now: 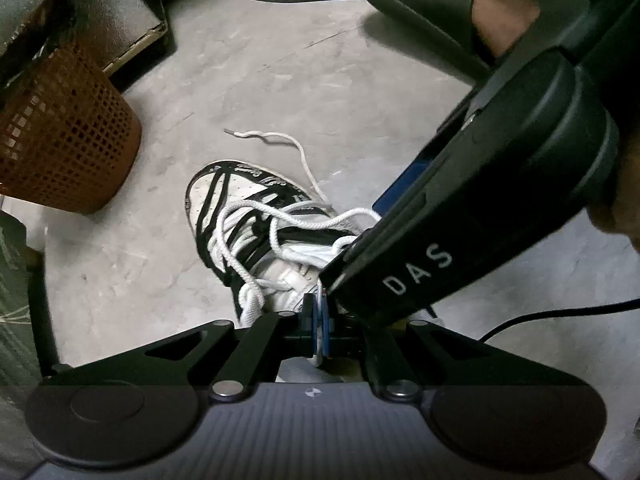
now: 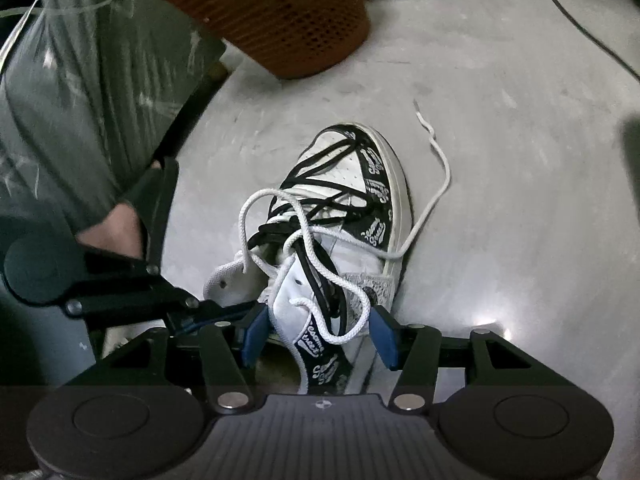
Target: Lace up shoes with both hands
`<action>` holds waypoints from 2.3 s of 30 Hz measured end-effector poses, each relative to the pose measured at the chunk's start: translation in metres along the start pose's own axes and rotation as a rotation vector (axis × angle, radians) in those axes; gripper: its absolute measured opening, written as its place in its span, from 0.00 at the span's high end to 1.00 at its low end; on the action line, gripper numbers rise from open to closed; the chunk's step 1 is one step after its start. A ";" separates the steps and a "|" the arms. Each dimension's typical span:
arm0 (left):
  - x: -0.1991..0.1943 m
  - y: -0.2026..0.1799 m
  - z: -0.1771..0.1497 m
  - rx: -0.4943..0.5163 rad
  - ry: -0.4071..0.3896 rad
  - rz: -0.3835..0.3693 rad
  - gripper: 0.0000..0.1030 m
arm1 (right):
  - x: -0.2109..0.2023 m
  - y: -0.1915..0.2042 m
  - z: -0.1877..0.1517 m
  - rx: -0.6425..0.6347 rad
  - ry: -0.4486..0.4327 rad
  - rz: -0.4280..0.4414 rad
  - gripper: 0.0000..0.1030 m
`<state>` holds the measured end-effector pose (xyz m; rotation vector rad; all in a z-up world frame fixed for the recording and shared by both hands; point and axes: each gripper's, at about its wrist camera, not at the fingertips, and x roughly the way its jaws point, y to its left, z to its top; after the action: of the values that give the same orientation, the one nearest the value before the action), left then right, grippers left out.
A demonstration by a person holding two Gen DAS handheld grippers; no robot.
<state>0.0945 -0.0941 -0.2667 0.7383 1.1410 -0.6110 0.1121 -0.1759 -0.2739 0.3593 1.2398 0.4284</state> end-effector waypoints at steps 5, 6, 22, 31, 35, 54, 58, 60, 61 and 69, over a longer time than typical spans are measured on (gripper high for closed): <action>-0.003 0.004 -0.007 -0.018 0.019 0.012 0.97 | -0.002 0.002 -0.001 -0.024 -0.008 -0.023 0.43; -0.004 0.005 -0.009 -0.020 0.021 0.017 0.97 | -0.002 0.001 -0.001 -0.019 -0.007 -0.021 0.43; -0.025 0.028 -0.047 -0.077 0.045 0.058 0.97 | -0.001 -0.001 -0.001 0.016 -0.008 -0.008 0.42; -0.019 0.023 -0.056 -0.077 0.082 0.009 0.78 | 0.000 -0.006 -0.001 0.049 -0.002 0.009 0.42; -0.021 0.019 -0.054 -0.058 0.063 0.016 0.59 | 0.000 -0.008 -0.001 0.068 -0.001 0.021 0.42; -0.017 -0.018 -0.013 0.150 -0.082 0.023 0.51 | 0.001 -0.020 -0.004 0.166 -0.012 0.071 0.41; -0.009 -0.013 -0.004 0.118 -0.073 -0.008 0.65 | 0.001 -0.030 -0.007 0.254 -0.016 0.122 0.41; -0.004 -0.010 0.001 0.092 -0.063 -0.020 0.67 | 0.002 -0.037 -0.008 0.309 -0.019 0.152 0.41; -0.002 -0.009 0.002 0.086 -0.059 -0.019 0.67 | 0.003 -0.041 -0.010 0.334 -0.020 0.166 0.41; 0.009 0.001 0.007 0.069 -0.043 -0.057 0.84 | 0.004 -0.042 -0.011 0.335 -0.017 0.181 0.41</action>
<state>0.1021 -0.0996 -0.2729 0.7506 1.1089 -0.7140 0.1077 -0.2102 -0.3003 0.7635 1.2677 0.3706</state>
